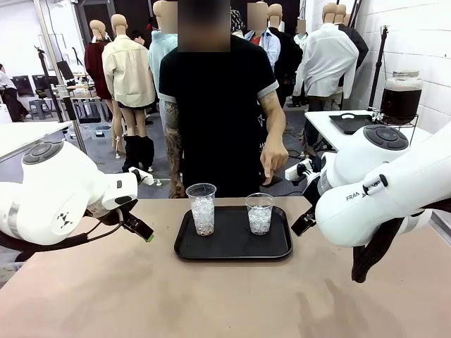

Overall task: Pour the drink into the iced cup.
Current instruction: Pick up the iced cup indicated by the human and present it to them.

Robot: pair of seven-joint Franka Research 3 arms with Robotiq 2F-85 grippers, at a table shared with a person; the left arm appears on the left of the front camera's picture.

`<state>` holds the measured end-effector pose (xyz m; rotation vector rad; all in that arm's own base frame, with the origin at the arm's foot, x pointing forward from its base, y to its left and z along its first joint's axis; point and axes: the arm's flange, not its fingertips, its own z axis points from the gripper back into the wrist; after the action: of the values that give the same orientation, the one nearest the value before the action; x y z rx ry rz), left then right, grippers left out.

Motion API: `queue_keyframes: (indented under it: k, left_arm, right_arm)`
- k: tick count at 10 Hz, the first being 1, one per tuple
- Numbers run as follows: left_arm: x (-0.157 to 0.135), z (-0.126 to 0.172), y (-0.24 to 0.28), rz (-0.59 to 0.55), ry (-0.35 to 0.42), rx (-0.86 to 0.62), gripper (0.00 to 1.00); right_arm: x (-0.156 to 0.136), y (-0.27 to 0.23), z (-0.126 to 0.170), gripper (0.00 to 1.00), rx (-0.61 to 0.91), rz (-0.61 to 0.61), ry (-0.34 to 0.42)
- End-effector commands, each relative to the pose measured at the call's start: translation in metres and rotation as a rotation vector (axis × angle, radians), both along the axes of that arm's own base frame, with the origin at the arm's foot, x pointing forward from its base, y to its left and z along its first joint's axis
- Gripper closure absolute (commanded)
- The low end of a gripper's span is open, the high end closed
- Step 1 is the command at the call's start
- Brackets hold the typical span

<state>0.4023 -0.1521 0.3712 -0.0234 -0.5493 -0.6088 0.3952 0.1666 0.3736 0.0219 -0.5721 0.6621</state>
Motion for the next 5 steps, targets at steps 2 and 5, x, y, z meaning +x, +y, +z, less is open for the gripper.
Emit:
queue_keyframes:
  k: [2,5]
  left_arm:
    - [0.0004,0.0001,0.0012,0.002,0.000,-0.001,0.00]
    - [0.0004,0.0001,0.0012,0.002,0.000,-0.001,0.00]
  right_arm:
    - [0.0000,0.0001,0.0000,0.00,0.000,0.000,0.000]
    - [0.0000,0.0001,0.0000,0.00,0.000,0.000,0.000]
